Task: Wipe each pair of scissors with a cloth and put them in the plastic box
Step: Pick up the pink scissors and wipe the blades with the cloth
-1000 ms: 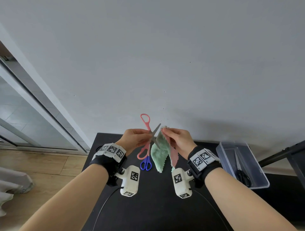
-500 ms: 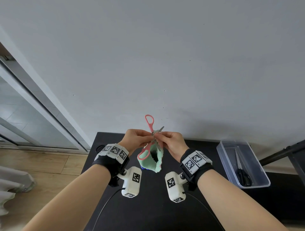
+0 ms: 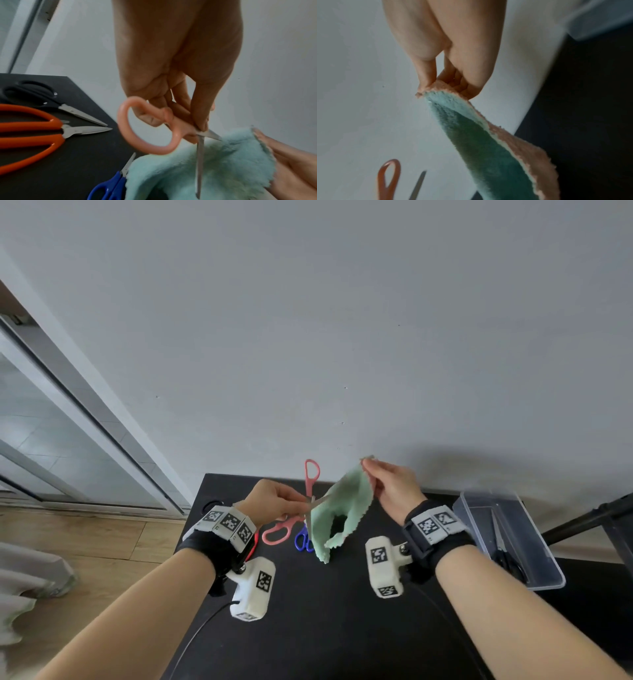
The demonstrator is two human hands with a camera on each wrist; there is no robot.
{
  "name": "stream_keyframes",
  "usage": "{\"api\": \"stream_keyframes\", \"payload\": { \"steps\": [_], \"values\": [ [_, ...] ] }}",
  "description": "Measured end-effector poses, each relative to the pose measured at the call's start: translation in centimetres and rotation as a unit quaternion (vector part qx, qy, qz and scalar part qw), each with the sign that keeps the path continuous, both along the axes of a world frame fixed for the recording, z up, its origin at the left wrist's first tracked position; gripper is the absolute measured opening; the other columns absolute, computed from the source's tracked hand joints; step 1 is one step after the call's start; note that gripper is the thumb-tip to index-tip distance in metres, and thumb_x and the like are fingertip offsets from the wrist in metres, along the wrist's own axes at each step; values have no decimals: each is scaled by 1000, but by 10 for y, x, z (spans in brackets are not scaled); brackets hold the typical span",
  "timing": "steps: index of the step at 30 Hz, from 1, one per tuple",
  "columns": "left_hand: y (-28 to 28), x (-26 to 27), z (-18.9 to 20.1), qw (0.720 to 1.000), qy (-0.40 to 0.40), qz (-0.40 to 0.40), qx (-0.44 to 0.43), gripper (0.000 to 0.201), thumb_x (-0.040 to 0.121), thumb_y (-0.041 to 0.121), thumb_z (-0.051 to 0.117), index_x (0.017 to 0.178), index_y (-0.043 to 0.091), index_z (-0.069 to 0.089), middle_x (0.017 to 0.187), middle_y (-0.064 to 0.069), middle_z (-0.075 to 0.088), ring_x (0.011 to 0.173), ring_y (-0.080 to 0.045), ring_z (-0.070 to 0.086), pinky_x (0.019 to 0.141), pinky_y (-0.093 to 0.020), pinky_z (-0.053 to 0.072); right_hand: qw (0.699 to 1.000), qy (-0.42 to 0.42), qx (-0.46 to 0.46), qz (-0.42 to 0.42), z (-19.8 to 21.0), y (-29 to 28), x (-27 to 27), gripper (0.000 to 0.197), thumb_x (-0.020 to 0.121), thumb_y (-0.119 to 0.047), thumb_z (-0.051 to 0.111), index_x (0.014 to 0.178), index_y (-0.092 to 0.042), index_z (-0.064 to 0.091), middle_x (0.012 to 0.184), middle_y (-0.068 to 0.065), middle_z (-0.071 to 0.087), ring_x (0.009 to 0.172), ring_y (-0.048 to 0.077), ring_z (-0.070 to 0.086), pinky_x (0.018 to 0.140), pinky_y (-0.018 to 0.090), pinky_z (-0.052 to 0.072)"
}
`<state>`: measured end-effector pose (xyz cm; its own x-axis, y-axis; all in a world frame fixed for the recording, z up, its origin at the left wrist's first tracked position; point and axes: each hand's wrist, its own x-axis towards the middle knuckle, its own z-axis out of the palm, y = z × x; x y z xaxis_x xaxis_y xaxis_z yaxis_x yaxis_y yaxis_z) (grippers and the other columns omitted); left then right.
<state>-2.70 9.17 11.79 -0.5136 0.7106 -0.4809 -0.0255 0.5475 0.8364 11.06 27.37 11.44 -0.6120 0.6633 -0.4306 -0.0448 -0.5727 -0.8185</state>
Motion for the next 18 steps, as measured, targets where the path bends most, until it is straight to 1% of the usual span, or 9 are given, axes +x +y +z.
{"api": "stream_keyframes", "payload": {
  "steps": [2, 3, 6, 8, 10, 11, 13, 16, 18],
  "values": [
    [-7, -1, -6, 1000, -9, 23, 0, 6, 79, 3, 73, 77, 9, 75, 74, -17, 71, 55, -14, 58, 49, -16, 45, 997, -13, 71, 32, 5, 10, 5, 17, 84, 1, 65, 68, -4, 69, 62, 5, 65, 67, 18, 59, 68, 24, 49],
    [-8, -1, -7, 999, -15, 30, 1, 7, 79, 3, 72, 77, 9, 75, 75, -18, 71, 57, -15, 58, 49, -16, 45, 993, -22, 104, 57, 7, 9, 6, 18, 84, -2, 67, 67, -5, 70, 62, 5, 64, 67, 18, 58, 69, 25, 48],
    [-4, -2, -5, 999, -24, 27, 2, 10, 79, 6, 73, 75, 14, 76, 75, -16, 72, 66, -22, 57, 54, -20, 44, 976, -42, 175, 123, 11, 0, 3, 8, 83, -7, 70, 79, 0, 71, 66, 5, 64, 65, 14, 60, 70, 22, 49],
    [0, -2, 0, 1000, -24, 15, 1, 8, 79, 9, 74, 76, 16, 76, 76, -15, 72, 70, -24, 55, 58, -24, 41, 960, -62, 217, 167, 14, -9, -1, 12, 84, -4, 68, 88, 7, 68, 69, 6, 64, 64, 8, 62, 69, 16, 50],
    [3, -1, 4, 1000, -17, -2, -6, 4, 79, 10, 74, 82, 13, 76, 73, -11, 71, 61, -15, 55, 54, -20, 41, 937, -78, 258, 221, 15, -15, -5, 11, 83, -1, 68, 89, 7, 69, 65, 1, 63, 57, -1, 60, 62, 10, 47],
    [5, 0, 6, 1000, -12, -6, -9, 5, 79, 10, 74, 83, 11, 75, 71, -8, 71, 55, -10, 53, 51, -17, 41, 920, -92, 286, 253, 16, -17, -7, 8, 82, -3, 70, 87, 3, 70, 66, -1, 64, 57, -2, 60, 62, 9, 46],
    [7, 1, 9, 1000, -4, -6, -10, 5, 77, 10, 75, 83, 10, 76, 69, -6, 70, 51, -8, 52, 50, -16, 42, 883, -117, 337, 305, 13, -18, -10, 8, 80, -10, 74, 86, -5, 74, 73, -5, 69, 66, -4, 63, 69, 11, 46],
    [8, 1, 10, 1000, 0, -17, -12, 8, 76, 11, 76, 83, 7, 77, 70, -8, 70, 49, -10, 50, 47, -18, 41, 861, -125, 356, 340, 11, -18, -13, 14, 79, -9, 75, 92, -4, 75, 77, -10, 70, 69, -9, 62, 69, 7, 45],
    [9, 0, 10, 999, 20, -26, -11, 10, 77, 13, 76, 84, 7, 77, 70, -6, 70, 48, -5, 51, 47, -14, 40, 850, -125, 363, 361, 11, -19, -15, 13, 79, -8, 75, 91, -3, 76, 75, -13, 69, 67, -10, 61, 67, 5, 43]
  ]
}}
